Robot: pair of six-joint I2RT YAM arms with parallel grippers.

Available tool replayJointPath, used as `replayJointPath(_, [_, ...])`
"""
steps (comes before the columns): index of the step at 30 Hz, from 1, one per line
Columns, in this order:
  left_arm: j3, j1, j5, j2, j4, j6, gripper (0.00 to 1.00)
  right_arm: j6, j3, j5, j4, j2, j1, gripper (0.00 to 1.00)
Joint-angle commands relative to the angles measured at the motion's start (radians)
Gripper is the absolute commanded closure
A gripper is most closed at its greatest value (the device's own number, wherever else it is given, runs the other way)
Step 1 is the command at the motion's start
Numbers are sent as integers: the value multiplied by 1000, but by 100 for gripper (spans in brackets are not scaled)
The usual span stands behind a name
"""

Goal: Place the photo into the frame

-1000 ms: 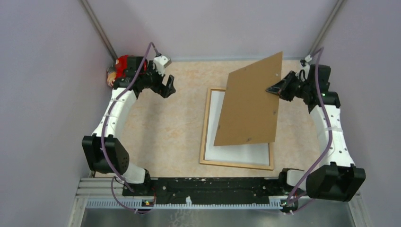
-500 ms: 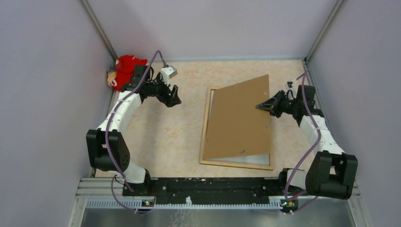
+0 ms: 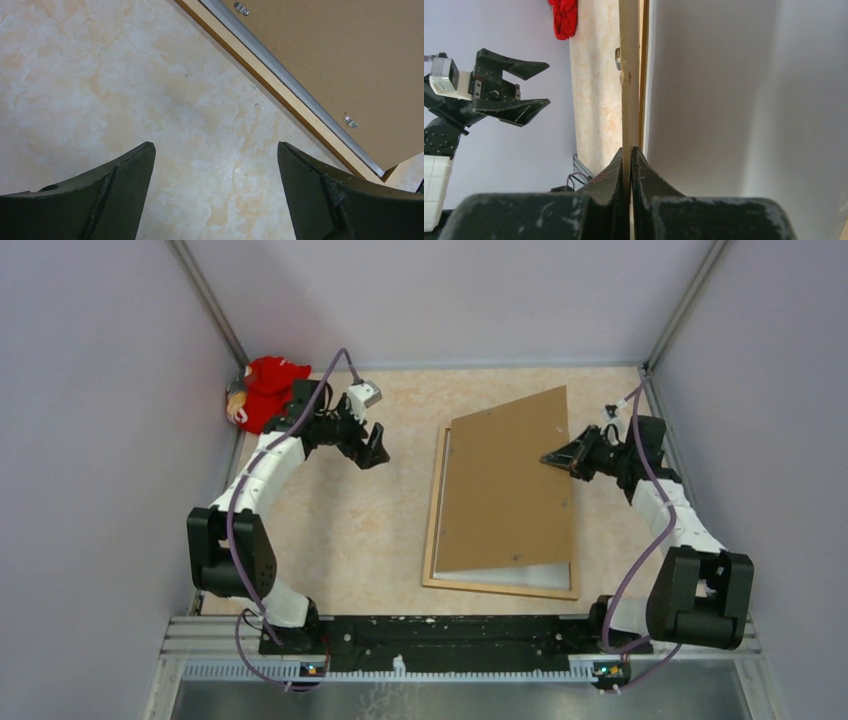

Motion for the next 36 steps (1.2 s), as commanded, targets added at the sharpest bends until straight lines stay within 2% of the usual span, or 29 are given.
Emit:
replayJointPath(1, [-13, -9, 1, -10, 29, 23, 2, 3, -5, -77, 83, 21, 3, 100])
replayJointPath(17, [-21, -9, -54, -15, 29, 13, 2, 28, -31, -63, 104, 67, 3, 100])
replayJointPath(32, [-27, -11, -46, -17, 23, 30, 2, 40, -81, -35, 150, 82, 8, 100])
replayJointPath(36, [-30, -11, -50, -24, 21, 35, 2, -26, -64, 24, 80, 74, 31, 100])
